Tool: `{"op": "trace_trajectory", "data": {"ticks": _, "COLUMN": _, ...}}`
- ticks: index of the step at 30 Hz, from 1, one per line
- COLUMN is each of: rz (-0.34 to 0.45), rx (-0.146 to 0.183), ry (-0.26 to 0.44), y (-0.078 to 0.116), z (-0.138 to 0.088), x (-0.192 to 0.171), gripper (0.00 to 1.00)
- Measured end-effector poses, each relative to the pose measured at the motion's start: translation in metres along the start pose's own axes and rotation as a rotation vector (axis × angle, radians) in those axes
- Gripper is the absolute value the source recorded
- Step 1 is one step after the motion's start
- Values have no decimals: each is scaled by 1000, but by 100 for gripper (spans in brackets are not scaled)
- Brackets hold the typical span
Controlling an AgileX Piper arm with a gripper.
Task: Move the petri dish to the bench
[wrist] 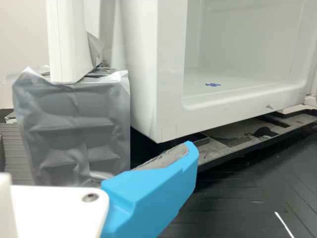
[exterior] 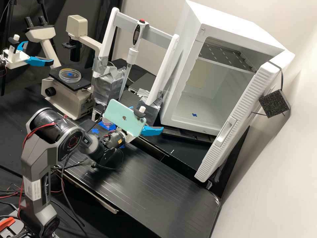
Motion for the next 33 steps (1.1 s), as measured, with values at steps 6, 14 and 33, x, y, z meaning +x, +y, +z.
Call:
{"op": "trace_trajectory", "data": {"ticks": 6, "rz": 0, "rx": 0, "ry": 0, "y": 0, "z": 0, "x": 0, "gripper": 100}}
{"op": "trace_trajectory", "data": {"ticks": 14, "rz": 22, "rx": -1, "ry": 47, "y": 3, "z": 4, "x": -27, "gripper": 100}}
{"op": "trace_trajectory", "data": {"ticks": 33, "rz": 6, "rx": 7, "ry": 670, "y": 2, "z": -84, "x": -152, "gripper": 100}}
